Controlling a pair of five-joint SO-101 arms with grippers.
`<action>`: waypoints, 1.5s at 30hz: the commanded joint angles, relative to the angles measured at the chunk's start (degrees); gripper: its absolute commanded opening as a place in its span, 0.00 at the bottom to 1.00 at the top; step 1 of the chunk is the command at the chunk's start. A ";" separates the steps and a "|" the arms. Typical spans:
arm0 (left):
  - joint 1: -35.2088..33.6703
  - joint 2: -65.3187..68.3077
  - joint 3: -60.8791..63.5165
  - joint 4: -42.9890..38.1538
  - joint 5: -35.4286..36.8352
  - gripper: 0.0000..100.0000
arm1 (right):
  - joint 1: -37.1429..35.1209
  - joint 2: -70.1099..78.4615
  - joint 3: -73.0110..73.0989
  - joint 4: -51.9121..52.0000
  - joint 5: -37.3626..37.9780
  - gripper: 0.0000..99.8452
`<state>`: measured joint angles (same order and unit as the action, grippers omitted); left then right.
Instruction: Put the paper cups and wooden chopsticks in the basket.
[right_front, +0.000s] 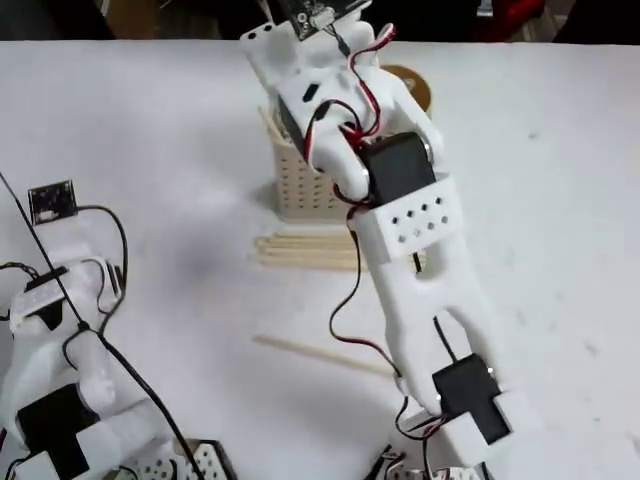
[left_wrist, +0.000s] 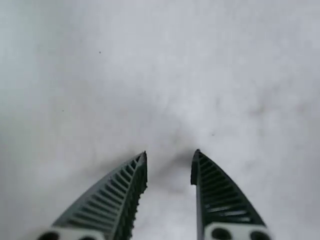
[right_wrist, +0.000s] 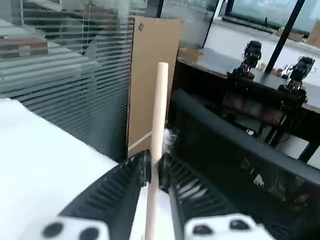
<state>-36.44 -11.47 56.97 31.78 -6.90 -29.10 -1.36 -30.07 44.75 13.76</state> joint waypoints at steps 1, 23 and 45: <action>-0.66 -0.40 -0.09 -0.53 0.53 0.16 | 0.75 -0.57 -2.37 1.27 -0.44 0.02; -0.66 -0.40 -0.09 -0.53 0.53 0.16 | 1.63 -0.84 -2.81 10.33 -0.09 0.15; -0.66 -0.40 -0.09 -0.53 0.62 0.16 | -8.57 -18.95 45.80 45.41 22.86 0.15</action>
<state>-36.44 -11.47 56.97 31.78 -6.90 -33.14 -16.75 1.14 94.42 33.19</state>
